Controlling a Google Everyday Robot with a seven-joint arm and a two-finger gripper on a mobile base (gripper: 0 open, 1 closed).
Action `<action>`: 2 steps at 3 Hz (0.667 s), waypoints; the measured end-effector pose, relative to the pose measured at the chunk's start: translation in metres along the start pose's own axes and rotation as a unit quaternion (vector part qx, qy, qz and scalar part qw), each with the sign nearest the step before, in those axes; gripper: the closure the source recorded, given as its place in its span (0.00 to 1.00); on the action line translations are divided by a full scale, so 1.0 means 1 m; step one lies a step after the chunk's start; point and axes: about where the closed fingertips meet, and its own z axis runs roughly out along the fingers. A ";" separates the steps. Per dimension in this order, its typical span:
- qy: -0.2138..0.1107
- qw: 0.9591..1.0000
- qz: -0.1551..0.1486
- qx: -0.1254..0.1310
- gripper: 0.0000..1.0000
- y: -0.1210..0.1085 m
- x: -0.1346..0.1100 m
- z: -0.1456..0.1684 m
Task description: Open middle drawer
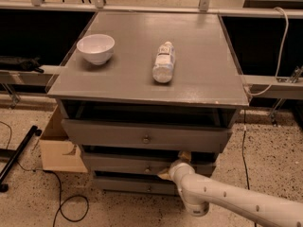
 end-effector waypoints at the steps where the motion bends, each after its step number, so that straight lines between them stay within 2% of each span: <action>1: 0.000 1.000 0.000 0.000 0.00 0.000 0.000 0.000; 2: 0.000 1.000 0.000 0.000 0.19 0.000 0.000 0.000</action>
Offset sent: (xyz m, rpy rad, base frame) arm 0.0000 0.0000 0.0000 0.0000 0.0000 0.0000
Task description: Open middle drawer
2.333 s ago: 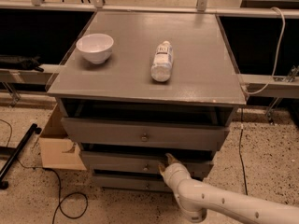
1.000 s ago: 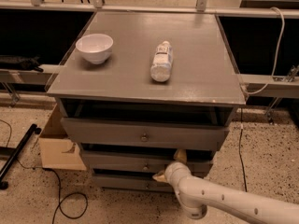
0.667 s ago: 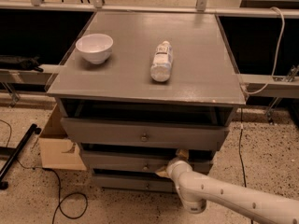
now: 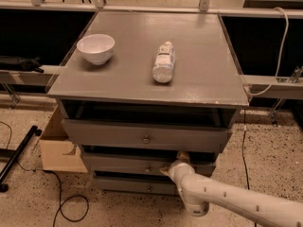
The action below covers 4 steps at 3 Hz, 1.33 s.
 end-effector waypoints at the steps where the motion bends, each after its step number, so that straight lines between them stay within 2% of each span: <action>1: 0.000 1.000 0.000 0.000 0.42 0.000 0.000 0.000; 3: 0.000 1.000 0.000 0.000 0.89 0.000 0.000 0.000; 4: 0.000 1.000 0.000 0.000 1.00 0.000 0.000 0.000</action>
Offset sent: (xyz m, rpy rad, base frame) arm 0.0000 0.0000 0.0000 0.0000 0.0000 0.0000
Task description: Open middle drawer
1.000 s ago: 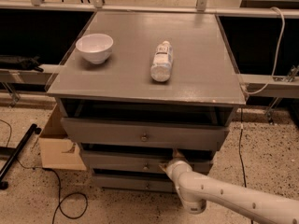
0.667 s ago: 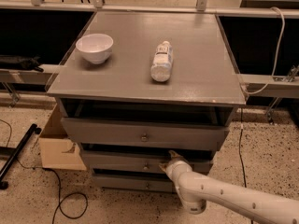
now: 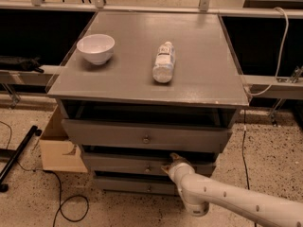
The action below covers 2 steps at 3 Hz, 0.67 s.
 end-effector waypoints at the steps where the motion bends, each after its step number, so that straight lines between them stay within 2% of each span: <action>1: 0.000 1.000 0.000 0.000 1.00 0.000 0.000 0.000; 2: 0.000 1.000 0.025 -0.011 1.00 0.005 0.016 -0.002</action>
Offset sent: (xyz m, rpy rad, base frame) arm -0.0196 -0.0211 -0.0270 0.1042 0.0541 -0.0319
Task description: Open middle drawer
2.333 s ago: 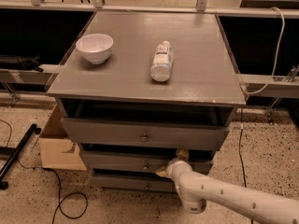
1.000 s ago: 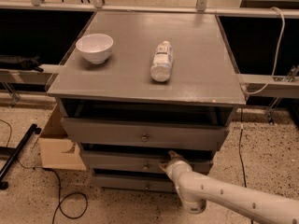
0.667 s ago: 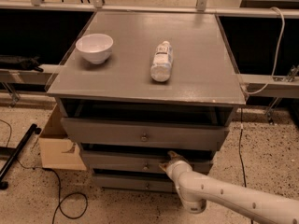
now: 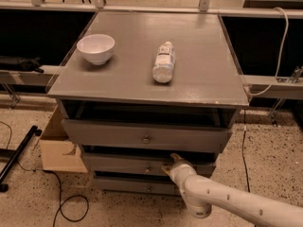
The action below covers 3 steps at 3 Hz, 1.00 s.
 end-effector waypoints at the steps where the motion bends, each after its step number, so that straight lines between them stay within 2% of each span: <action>1: -0.005 1.000 0.008 0.003 1.00 0.002 -0.004 -0.010; 3: -0.002 1.000 0.009 0.005 1.00 0.005 0.001 -0.019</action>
Offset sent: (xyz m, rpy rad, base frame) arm -0.1513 -0.0502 0.0167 0.1316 -0.0347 -0.0899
